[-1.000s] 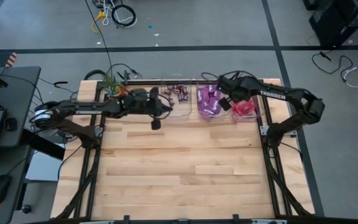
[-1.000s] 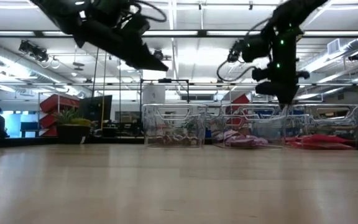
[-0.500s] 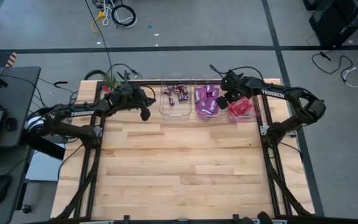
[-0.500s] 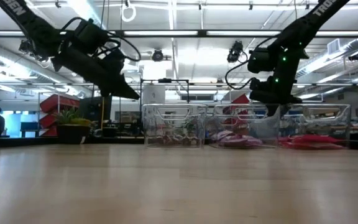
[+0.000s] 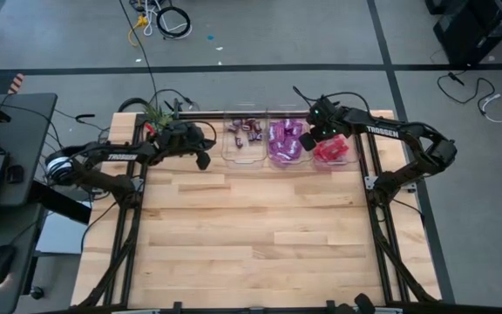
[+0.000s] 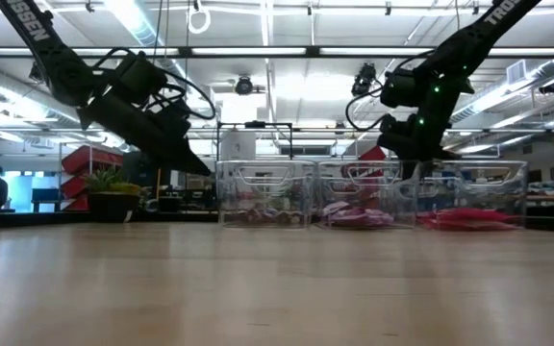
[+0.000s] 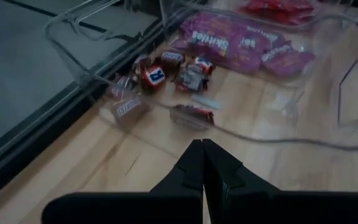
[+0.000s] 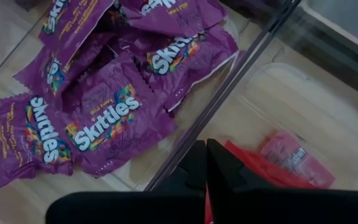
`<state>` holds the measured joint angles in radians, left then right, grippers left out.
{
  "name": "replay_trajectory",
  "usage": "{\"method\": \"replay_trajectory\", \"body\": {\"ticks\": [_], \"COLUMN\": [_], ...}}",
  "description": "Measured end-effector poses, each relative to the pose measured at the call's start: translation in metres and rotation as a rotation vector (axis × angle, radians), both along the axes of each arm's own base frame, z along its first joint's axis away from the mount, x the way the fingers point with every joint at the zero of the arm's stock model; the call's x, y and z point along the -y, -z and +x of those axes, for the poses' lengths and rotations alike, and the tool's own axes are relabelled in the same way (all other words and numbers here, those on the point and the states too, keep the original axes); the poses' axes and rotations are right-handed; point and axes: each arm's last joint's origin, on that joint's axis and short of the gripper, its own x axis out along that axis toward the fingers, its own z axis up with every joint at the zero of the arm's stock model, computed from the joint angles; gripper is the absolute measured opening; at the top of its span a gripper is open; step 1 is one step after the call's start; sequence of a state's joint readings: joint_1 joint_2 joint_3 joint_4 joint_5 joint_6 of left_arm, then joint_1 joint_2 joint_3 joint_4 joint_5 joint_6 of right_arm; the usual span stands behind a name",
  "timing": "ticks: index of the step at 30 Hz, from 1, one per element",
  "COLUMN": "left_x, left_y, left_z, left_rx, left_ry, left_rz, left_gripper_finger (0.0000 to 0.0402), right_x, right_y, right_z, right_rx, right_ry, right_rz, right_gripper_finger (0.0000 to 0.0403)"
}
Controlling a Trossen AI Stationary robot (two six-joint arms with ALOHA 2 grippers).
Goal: Sort candy
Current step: Adjust the transparent bins, then return to Home Position
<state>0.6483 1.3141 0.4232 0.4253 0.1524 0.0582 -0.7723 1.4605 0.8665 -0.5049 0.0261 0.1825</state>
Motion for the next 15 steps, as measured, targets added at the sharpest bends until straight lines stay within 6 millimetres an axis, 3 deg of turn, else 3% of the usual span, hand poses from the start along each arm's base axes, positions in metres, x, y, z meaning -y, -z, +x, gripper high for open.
{"method": "replay_trajectory", "body": {"ticks": [7, 15], "left_x": [0.000, 0.002], "left_y": [-0.005, -0.014], "left_z": [0.001, -0.002], "left_rx": [0.036, 0.057], "left_ry": [0.000, 0.017], "left_rz": [0.022, 0.060], "left_gripper_finger": [0.0001, 0.0001], "right_x": [0.000, -0.013], "right_y": [-0.003, -0.033], "right_z": [-0.001, -0.014], "right_rx": [-0.028, -0.062], "right_ry": [-0.027, -0.053], "right_rz": [-0.039, -0.196], "right_gripper_finger": [0.0000, 0.0000]}}
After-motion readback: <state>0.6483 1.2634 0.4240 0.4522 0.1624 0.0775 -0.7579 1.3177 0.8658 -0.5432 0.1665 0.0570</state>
